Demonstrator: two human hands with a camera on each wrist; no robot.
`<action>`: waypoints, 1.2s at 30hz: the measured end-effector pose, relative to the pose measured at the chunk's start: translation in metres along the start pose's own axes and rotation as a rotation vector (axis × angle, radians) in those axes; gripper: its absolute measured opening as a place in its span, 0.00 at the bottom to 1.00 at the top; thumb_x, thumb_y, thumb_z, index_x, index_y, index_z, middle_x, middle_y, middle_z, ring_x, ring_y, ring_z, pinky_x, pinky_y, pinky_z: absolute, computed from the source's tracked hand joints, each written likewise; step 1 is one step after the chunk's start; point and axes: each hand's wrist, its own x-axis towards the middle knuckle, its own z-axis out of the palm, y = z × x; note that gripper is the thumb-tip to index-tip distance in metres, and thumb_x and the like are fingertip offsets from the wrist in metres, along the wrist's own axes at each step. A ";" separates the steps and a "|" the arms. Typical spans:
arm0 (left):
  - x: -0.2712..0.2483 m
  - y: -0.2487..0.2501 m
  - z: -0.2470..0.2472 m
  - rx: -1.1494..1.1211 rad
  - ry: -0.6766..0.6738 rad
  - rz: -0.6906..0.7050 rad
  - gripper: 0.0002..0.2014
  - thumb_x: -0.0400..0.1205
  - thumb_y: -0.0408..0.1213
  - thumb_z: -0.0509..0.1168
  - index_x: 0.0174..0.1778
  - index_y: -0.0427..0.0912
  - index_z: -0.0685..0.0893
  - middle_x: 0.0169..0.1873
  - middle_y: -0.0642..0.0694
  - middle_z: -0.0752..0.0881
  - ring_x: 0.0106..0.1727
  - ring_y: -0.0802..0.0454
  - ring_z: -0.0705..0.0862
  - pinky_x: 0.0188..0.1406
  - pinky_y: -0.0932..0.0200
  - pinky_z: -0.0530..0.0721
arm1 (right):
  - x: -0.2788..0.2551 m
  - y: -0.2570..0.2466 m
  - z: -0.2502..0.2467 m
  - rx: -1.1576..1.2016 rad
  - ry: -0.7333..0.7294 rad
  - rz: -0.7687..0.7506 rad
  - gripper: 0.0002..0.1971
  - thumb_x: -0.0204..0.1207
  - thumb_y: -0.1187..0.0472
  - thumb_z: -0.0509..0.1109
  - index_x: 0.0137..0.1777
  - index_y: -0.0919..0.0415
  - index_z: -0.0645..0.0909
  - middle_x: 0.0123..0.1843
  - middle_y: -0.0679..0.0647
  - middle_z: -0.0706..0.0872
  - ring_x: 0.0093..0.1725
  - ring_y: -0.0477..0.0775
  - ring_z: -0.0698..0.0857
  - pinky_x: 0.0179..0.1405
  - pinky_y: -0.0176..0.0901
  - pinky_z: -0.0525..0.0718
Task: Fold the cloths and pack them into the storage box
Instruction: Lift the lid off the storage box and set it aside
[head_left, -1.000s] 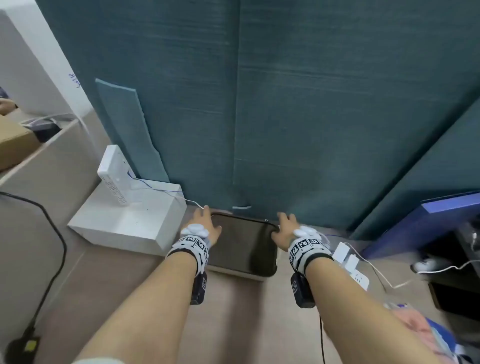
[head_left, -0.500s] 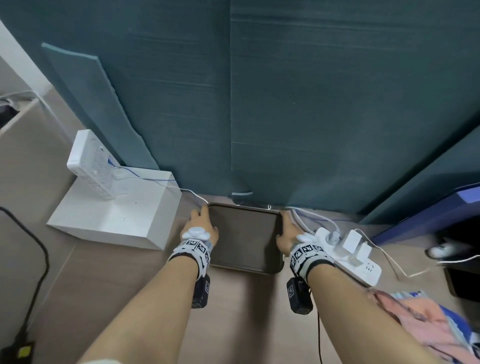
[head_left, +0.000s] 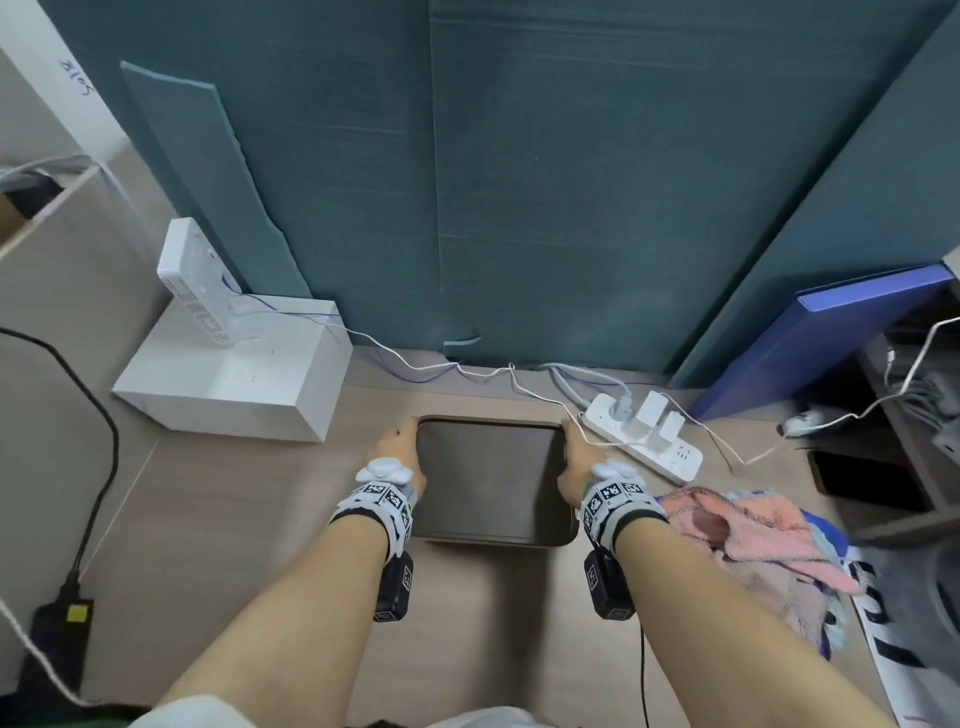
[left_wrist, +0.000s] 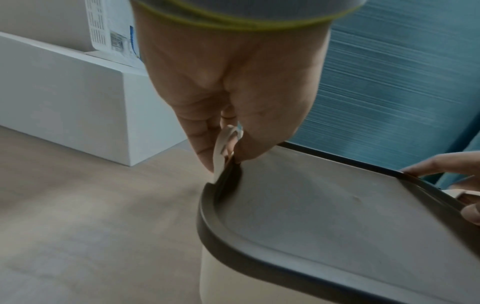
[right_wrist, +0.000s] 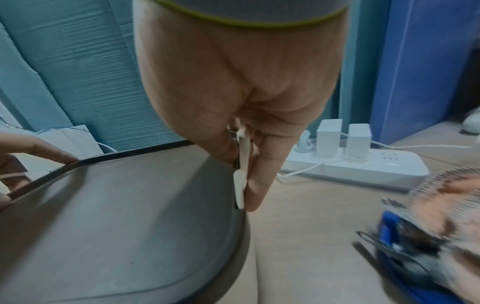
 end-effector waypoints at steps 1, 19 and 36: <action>-0.008 -0.001 0.003 -0.010 -0.001 0.007 0.36 0.74 0.23 0.64 0.77 0.52 0.66 0.61 0.40 0.78 0.54 0.38 0.83 0.44 0.51 0.80 | -0.005 0.005 0.005 0.013 -0.004 -0.006 0.42 0.80 0.55 0.65 0.88 0.34 0.45 0.74 0.52 0.83 0.67 0.62 0.86 0.63 0.54 0.85; -0.072 -0.030 0.066 -0.062 0.092 -0.042 0.18 0.80 0.37 0.62 0.67 0.46 0.77 0.67 0.41 0.73 0.50 0.36 0.84 0.49 0.49 0.85 | -0.039 0.051 0.068 0.058 0.023 0.042 0.27 0.79 0.57 0.62 0.79 0.48 0.66 0.78 0.59 0.69 0.69 0.73 0.80 0.57 0.59 0.79; -0.078 -0.041 0.070 -0.388 0.184 -0.018 0.24 0.75 0.43 0.69 0.68 0.63 0.79 0.61 0.48 0.84 0.55 0.42 0.85 0.57 0.49 0.85 | -0.005 0.061 0.069 0.546 0.202 0.068 0.12 0.79 0.41 0.66 0.45 0.48 0.79 0.43 0.45 0.88 0.52 0.62 0.88 0.65 0.57 0.83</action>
